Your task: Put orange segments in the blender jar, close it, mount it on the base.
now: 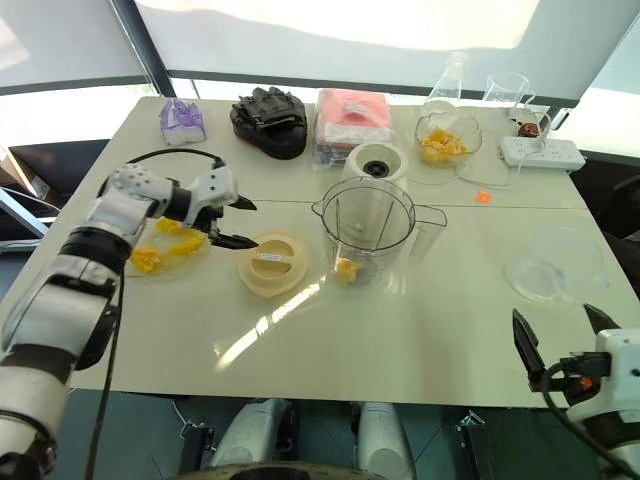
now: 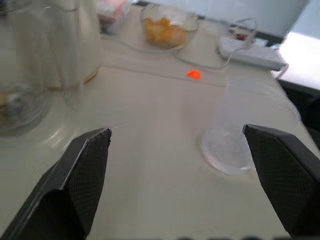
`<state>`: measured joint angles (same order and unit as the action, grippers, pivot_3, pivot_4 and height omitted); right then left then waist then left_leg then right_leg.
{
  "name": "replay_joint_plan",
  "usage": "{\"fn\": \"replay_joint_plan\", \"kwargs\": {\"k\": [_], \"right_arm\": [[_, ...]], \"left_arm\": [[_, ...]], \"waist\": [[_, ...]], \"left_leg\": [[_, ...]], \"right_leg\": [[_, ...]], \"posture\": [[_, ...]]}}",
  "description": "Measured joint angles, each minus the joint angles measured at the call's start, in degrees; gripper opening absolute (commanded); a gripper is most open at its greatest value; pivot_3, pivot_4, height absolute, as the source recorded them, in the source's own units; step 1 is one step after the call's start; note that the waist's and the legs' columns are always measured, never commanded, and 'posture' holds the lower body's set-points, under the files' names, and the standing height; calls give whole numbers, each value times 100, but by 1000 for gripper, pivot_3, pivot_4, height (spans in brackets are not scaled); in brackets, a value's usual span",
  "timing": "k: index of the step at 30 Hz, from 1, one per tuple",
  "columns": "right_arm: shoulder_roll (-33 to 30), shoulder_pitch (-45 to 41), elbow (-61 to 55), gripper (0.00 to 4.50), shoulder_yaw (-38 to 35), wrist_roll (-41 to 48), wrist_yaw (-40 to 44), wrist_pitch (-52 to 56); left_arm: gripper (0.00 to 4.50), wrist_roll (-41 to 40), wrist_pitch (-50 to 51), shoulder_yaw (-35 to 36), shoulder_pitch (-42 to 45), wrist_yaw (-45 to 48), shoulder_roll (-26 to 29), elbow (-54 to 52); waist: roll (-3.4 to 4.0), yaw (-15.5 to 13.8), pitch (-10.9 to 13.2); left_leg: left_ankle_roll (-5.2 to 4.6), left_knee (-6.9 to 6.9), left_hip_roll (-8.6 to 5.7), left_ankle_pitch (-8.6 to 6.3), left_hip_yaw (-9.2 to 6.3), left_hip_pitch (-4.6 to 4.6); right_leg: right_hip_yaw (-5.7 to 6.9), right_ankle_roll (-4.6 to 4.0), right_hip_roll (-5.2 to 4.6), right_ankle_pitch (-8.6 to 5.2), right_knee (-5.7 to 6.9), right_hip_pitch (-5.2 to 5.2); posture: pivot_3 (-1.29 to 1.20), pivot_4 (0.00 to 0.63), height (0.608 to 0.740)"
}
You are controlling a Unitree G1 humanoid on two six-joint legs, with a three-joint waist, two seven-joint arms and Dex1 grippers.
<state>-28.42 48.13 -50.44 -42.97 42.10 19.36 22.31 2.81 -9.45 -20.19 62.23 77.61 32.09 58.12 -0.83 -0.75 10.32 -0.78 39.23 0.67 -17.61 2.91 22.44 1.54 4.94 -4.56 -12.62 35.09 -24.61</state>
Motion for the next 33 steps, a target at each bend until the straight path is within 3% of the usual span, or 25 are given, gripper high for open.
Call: {"fn": "replay_joint_plan", "kwargs": {"k": [3,9,16,21,24,31,33], "right_arm": [[-595,342,-375,4445,-368,1242,117,471],[-1399,-106,-793,4445,-292,2501,-592,696],[-1939,-784,-804,4445,1114,2595,-1430,609],[-2026,-1040,-802,4445,1675,2385,-1900,589],[-2025,-1069,-802,4500,1796,2330,-2033,578],[-1988,-1230,-802,4500,2024,2149,-2241,538],[-1895,-1274,-802,4500,2074,2059,-2267,542]], "left_arm": [[4500,420,-604,-157,260,8,-121,602],[4500,955,-1232,-328,390,-56,-423,1233],[4500,1057,-1237,-259,395,-69,-808,1431],[4500,1111,-1214,-157,395,-191,-1014,1506],[3606,1243,-1221,-161,395,-229,-1028,1543],[179,1578,-1243,-278,383,-281,-1031,1596],[175,1588,-1252,-276,382,-280,-1030,1594]], "waist": [[-6,8,-1],[-32,-4,6],[-54,-19,2],[-56,-11,1],[-56,-1,1],[-57,-13,-1],[-58,-16,-2]], "left_leg": [[0,0,6,-1,-1,-3],[0,0,5,-1,-7,3],[-1,4,-1,0,-8,7],[-1,5,0,-1,-10,7],[-1,5,1,-1,-9,4],[-1,7,1,0,-10,4],[-1,7,1,0,-11,4]], "right_leg": [[1,-2,2,1,3,1],[7,0,2,3,1,0],[9,5,-5,6,0,1],[10,19,-1,13,2,1],[10,20,0,14,6,1],[10,19,0,15,7,3],[11,19,-1,15,7,3]], "posture": [[0,150,740],[0,150,740],[0,150,740],[0,150,740],[0,150,740],[0,150,740],[0,150,740]]}}
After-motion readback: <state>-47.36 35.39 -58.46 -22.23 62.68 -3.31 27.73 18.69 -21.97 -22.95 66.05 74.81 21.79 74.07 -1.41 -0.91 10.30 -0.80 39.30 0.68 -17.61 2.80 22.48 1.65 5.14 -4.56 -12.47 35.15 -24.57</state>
